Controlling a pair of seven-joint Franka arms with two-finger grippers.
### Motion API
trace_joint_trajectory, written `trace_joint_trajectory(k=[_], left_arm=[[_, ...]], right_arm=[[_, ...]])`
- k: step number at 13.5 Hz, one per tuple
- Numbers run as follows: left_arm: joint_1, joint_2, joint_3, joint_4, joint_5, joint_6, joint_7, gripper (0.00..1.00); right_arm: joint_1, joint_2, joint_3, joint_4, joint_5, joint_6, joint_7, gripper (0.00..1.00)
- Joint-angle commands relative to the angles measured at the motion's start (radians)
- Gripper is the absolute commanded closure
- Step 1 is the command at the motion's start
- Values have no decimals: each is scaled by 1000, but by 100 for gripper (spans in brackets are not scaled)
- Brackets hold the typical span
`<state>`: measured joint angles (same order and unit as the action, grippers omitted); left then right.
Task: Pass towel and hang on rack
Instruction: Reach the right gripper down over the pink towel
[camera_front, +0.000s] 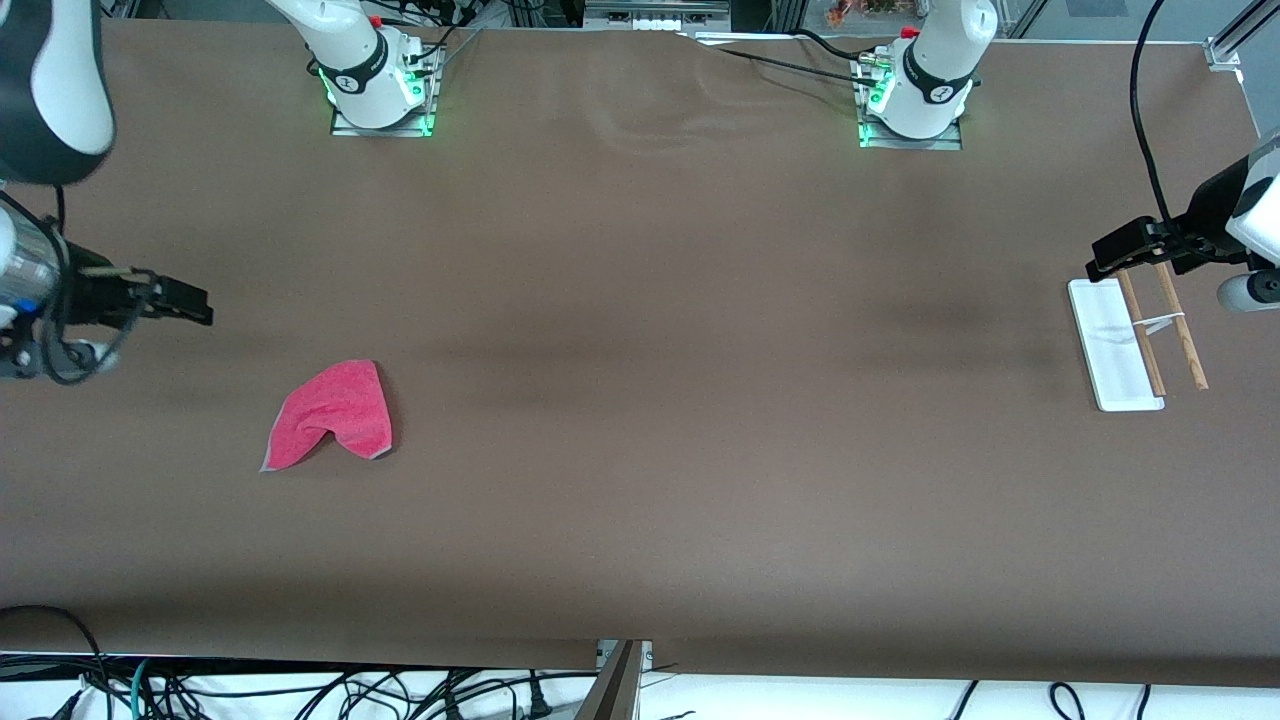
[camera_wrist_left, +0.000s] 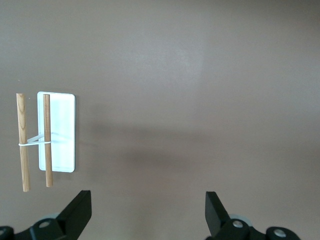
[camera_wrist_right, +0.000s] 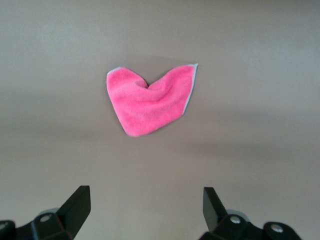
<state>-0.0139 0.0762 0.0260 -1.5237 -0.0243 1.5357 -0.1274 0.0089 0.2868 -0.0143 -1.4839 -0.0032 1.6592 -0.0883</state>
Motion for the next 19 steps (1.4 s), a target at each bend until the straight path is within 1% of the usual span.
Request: trace_joint_trajectory(k=[1,7,9,12,14,17,18,19], left_arm=[[-5,13,2,27,23,-20,25,0],[-5,11,2,25,23,-22,25,0],[-5,11,2,25,23,-22,25,0],[-5,11,2,27,21,-23,25,0],[-3,11,2,27,21,-26,25,0],[-3,11,2,25,21,-26,25,0],[-3,11,2,25,21,-26,25,0],[-1,11,2,25,21,-26,25,0]], right_arm=[[0,58,2,1,8,65,4,1],[45,242,2,1,5,341,4,1],[45,314,2,1,6,430,2,1],[45,390,2,-16,9,479,-7,1],[42,391,2,-68,6,502,-8,1],[34,352,1,-250,0,666,-10,1],[33,344,1,-295,0,707,-10,1],[34,342,1,-315,0,718,-10,1]])
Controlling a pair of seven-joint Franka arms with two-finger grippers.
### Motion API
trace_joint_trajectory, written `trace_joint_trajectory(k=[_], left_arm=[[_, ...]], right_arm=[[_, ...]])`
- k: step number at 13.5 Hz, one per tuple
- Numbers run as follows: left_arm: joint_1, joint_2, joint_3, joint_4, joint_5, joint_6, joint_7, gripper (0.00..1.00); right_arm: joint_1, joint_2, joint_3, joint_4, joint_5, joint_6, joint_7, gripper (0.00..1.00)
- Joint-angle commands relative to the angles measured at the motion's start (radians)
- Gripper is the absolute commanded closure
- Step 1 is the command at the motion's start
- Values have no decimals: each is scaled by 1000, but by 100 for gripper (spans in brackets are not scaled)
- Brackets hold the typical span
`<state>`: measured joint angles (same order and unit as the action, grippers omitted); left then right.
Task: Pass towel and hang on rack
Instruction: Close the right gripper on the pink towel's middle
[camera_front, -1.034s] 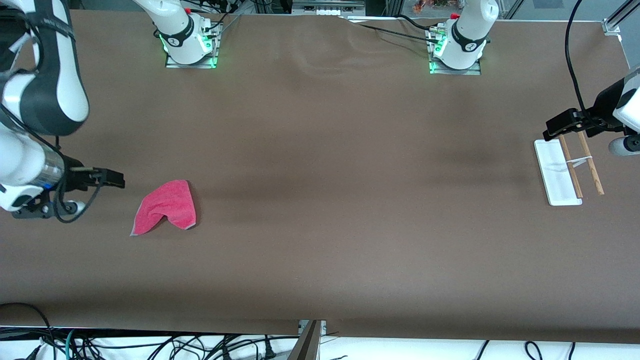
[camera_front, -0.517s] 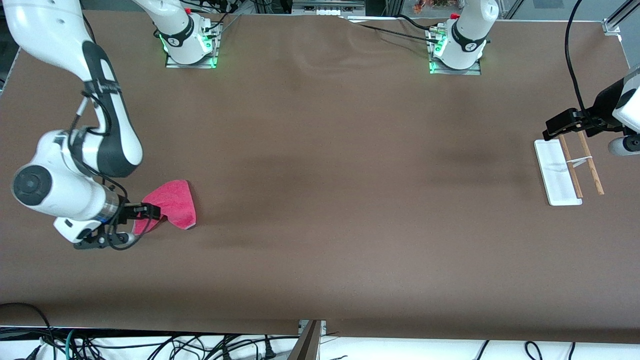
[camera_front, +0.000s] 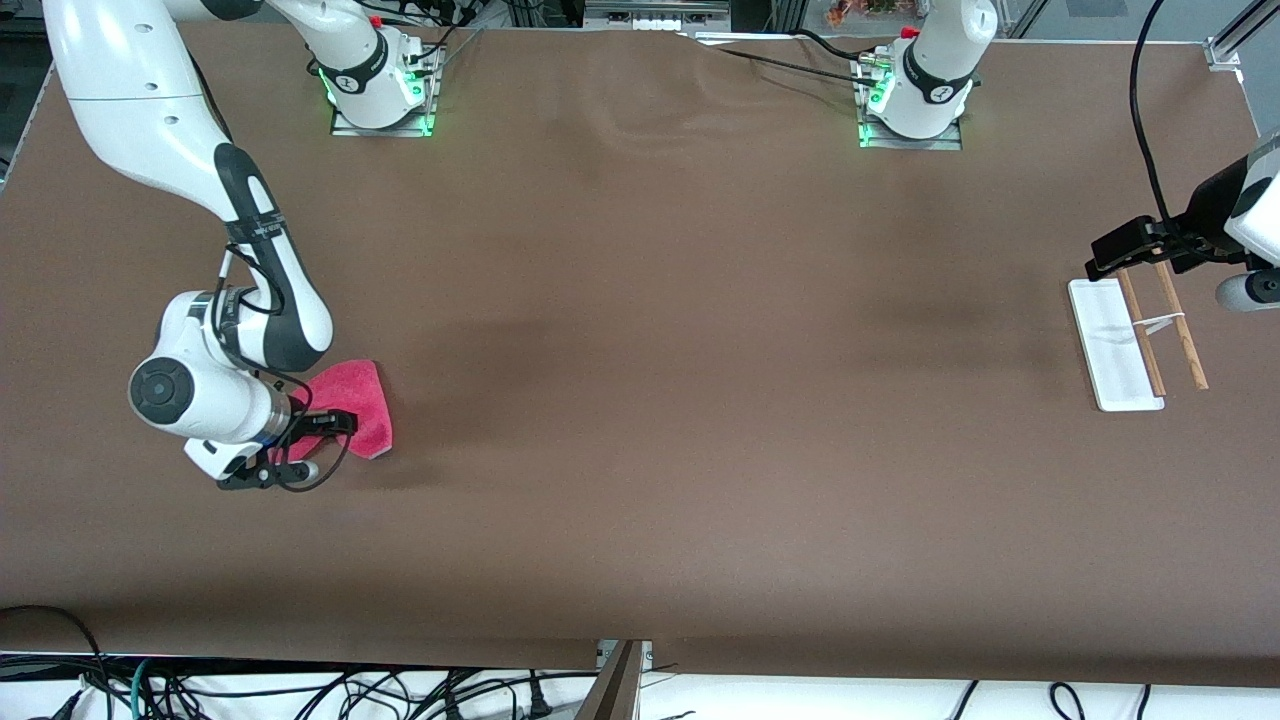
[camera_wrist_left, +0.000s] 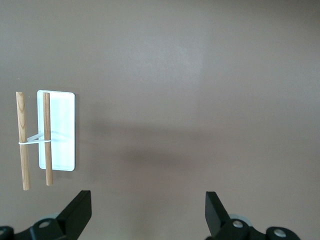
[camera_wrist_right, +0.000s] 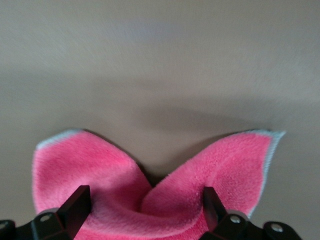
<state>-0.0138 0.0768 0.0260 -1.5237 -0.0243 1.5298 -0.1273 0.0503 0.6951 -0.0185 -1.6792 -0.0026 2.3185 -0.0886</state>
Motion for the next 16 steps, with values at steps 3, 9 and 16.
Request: trace_joint_trajectory(k=[3,9,16], left_arm=[[0,12,2,25,21,-20,25,0],[0,12,2,25,21,-20,25,0],[2,12,2,27,21,-20,25,0]], right_arm=[[-7,-62,5,-131,1,56,-10,25],[-7,-81,23,-99,1,50,-8,100],[39,-98,35,223,12,-327,-2,100]])
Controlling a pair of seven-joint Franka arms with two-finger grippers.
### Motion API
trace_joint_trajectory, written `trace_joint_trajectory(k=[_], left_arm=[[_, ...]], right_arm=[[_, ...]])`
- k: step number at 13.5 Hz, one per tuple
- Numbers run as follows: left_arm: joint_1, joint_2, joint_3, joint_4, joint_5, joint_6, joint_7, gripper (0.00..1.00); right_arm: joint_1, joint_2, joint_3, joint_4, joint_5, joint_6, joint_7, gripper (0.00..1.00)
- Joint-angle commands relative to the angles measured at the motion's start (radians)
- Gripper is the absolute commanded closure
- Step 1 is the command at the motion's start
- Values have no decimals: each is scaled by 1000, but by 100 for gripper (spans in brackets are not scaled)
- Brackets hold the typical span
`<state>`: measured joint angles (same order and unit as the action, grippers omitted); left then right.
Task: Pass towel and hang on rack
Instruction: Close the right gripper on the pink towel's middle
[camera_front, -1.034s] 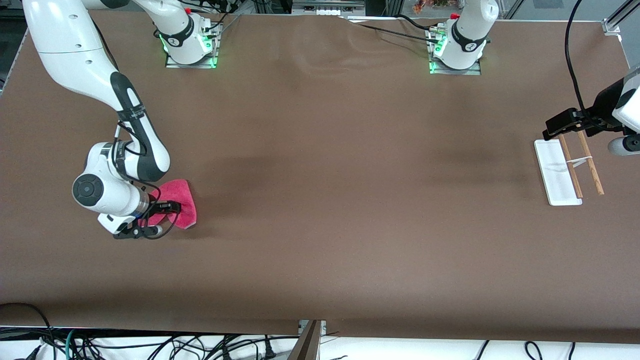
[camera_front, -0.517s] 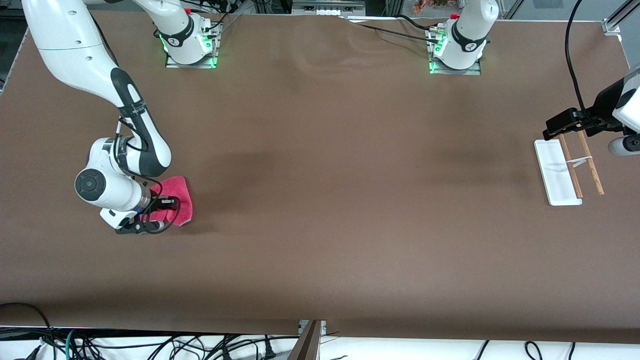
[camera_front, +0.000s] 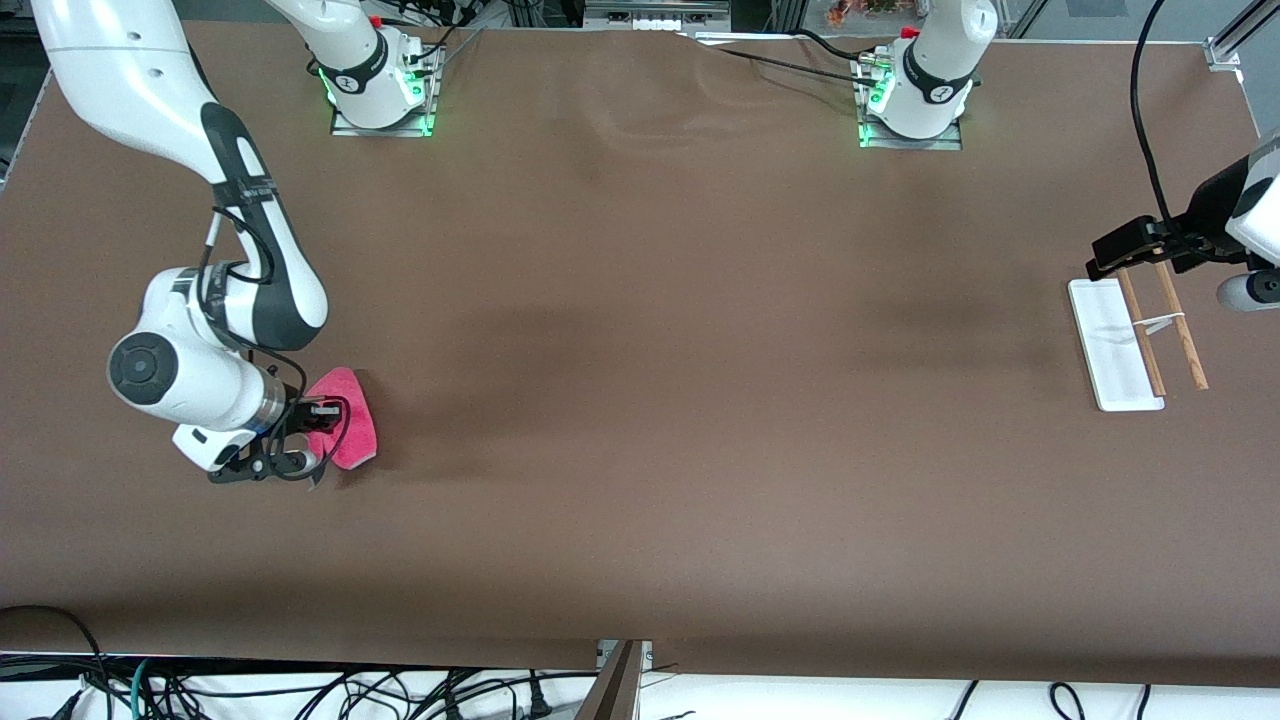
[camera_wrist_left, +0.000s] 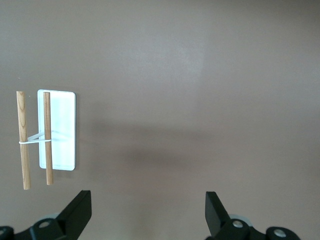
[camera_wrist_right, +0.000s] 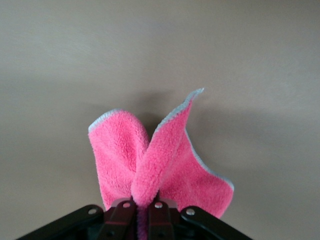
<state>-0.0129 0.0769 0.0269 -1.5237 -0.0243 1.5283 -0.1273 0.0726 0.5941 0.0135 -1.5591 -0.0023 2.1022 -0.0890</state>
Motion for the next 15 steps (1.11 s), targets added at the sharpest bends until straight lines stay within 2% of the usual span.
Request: trace_joint_trajectory(k=[1,4,8,12,15], left_arm=[[1,11,1,27,20,-19,26,0],[1,11,1,27,20,-19,25,0],[4,12,1,25,20,-19,28,0],[-1,15,1,34,20,-16,28,0],[-2,23,1,37,20,-13,28,0]], right_arm=[[29,3,5,125,13,-137,-1,100],[56,1,74,157,53,-149,38,100],[133,4,160,198,61,-137,334,100],[292,45,168,280,61,-105,630,100],[396,72,168,286,61,-12,753,100]])
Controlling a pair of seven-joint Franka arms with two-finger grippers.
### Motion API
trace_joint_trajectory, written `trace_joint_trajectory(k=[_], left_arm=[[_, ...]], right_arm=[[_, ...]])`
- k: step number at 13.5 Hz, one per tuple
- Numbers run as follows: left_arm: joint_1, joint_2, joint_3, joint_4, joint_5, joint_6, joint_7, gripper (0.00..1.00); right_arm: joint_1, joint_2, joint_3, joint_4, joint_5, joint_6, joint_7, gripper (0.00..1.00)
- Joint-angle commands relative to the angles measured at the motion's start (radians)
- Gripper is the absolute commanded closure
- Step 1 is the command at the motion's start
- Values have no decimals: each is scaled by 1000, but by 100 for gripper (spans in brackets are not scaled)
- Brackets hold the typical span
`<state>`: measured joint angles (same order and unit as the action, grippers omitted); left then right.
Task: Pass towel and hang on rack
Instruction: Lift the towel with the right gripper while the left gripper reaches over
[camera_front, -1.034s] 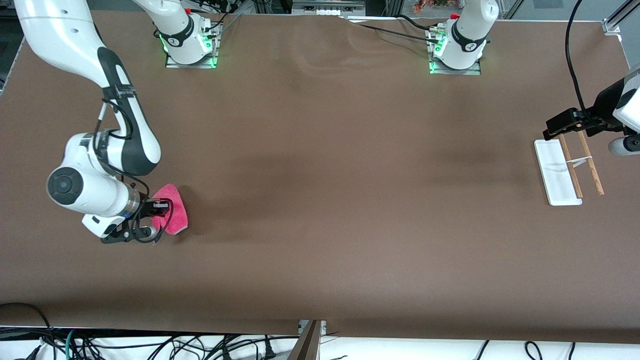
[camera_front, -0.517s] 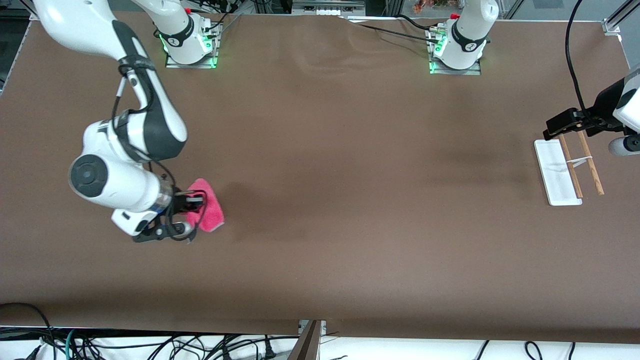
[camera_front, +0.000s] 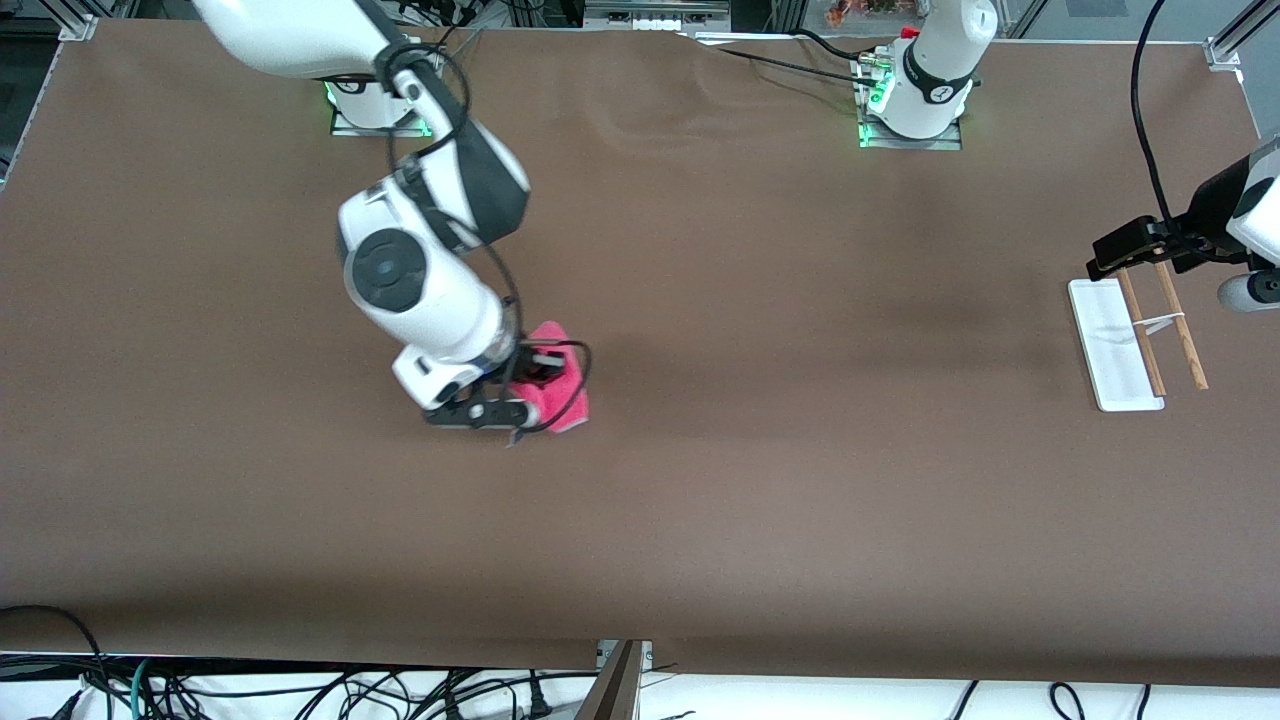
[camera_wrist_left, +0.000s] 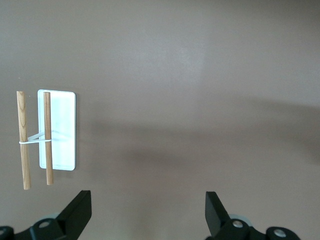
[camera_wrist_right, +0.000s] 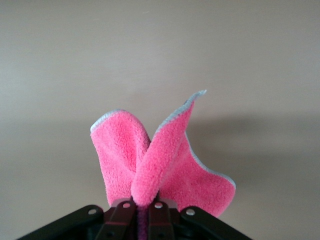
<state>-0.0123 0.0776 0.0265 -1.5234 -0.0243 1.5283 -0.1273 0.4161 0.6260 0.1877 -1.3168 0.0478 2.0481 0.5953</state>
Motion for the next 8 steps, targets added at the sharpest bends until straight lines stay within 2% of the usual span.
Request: trace_joint_trajectory(k=[1,3,8], left_arm=[[-1,22,1,38,20,-11,28,0],[-5,27,1,40,21,-10,28,0],[-2,59,1,40,27,-11,95,0]], right_arm=[[79,53,-7,44,11,79,104,100],[116,69,-7,44,12,141,138,100],[176,67,-5,45,14,150,187,100]])
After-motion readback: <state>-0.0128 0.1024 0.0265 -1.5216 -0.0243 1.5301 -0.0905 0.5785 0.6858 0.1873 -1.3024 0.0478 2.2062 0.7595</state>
